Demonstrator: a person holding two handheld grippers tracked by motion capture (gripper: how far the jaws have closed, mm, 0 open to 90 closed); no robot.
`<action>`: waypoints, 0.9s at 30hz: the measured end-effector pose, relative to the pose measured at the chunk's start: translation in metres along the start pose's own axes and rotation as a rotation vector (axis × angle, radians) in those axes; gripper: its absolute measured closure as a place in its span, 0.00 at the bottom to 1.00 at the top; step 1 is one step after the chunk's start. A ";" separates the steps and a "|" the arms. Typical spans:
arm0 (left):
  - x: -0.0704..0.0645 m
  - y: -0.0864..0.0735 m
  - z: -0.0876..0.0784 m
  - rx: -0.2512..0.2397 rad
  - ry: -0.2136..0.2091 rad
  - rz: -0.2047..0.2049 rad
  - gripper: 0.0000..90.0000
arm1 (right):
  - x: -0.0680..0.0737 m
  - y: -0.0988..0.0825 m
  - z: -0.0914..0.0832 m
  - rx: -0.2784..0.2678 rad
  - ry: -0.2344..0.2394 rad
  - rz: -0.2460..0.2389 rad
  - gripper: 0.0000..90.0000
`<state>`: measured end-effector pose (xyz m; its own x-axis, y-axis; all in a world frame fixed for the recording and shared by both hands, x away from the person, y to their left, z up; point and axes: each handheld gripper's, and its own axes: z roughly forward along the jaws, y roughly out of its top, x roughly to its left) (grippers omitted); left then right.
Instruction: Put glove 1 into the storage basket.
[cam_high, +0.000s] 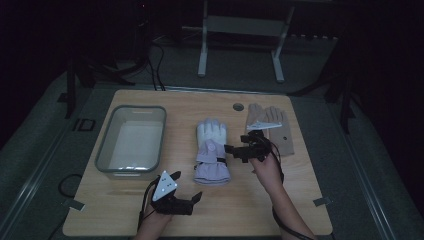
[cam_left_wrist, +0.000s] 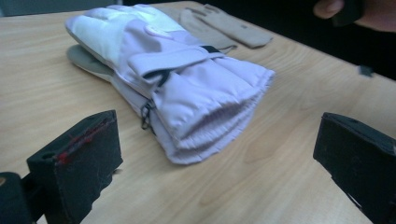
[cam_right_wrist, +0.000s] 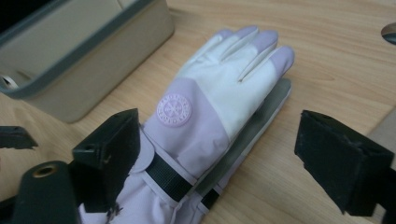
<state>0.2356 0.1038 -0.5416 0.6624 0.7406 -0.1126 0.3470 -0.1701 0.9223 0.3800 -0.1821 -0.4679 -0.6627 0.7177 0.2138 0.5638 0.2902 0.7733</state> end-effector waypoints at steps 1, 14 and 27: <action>0.001 0.005 0.001 0.010 -0.006 -0.005 0.01 | -0.002 0.000 -0.001 -0.008 -0.001 0.006 0.16; 0.029 0.052 0.032 0.090 0.004 -0.120 0.10 | -0.018 -0.001 0.027 0.000 0.115 0.127 0.15; 0.036 0.026 0.071 0.268 0.020 -0.218 0.29 | -0.026 -0.028 0.078 0.153 0.110 0.141 0.14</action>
<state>0.3154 0.0801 -0.5479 0.5415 0.7903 -0.2869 0.6430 -0.1693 0.7469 0.4202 -0.1597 -0.5417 -0.6175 0.6868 0.3835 0.7168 0.2905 0.6339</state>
